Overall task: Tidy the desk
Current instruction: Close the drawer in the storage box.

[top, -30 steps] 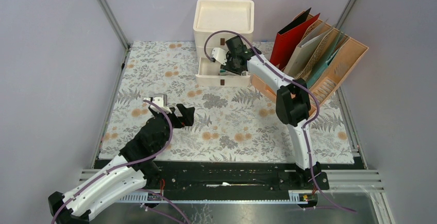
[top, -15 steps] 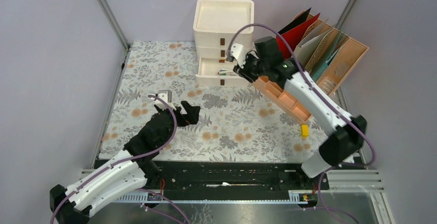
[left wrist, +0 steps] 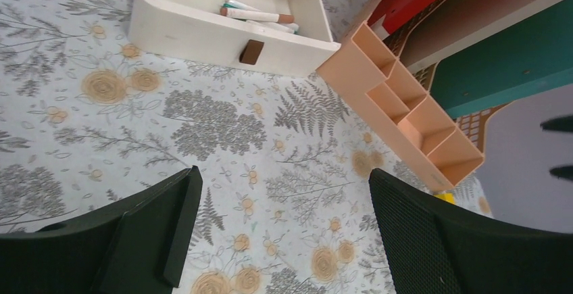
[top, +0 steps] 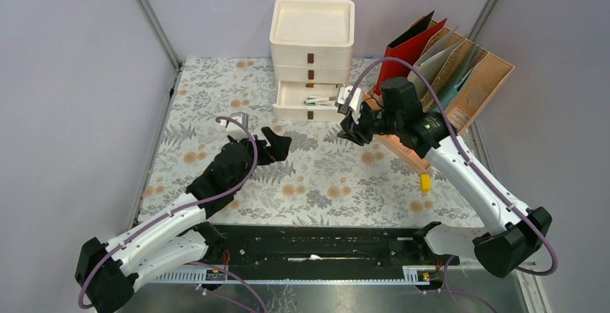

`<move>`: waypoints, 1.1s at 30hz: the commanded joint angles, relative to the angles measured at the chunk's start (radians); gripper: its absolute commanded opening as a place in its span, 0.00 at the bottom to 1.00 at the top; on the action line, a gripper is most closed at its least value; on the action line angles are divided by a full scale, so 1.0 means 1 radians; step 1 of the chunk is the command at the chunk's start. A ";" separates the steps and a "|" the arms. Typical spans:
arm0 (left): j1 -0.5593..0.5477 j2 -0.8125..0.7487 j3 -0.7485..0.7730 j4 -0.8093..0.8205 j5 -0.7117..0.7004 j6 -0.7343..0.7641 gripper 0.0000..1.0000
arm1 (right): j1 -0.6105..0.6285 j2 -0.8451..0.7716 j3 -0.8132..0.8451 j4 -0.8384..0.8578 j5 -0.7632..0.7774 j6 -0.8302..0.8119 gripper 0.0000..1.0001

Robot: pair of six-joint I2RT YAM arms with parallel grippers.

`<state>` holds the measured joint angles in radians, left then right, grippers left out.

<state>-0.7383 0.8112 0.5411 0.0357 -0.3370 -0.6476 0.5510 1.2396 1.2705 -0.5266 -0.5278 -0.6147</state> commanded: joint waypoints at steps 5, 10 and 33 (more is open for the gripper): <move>0.087 0.101 -0.006 0.266 0.225 -0.159 0.99 | 0.006 -0.143 -0.049 0.007 -0.133 0.089 0.41; 0.126 0.190 -0.002 0.326 0.290 -0.187 0.99 | 0.000 -0.179 -0.157 0.069 -0.128 0.109 0.40; 0.146 0.685 0.052 0.556 0.261 -0.430 0.70 | -0.085 -0.117 -0.246 0.107 -0.042 0.057 0.38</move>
<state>-0.5964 1.4105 0.5320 0.5064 -0.0265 -1.0142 0.4721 1.1095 1.0294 -0.4576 -0.6044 -0.5449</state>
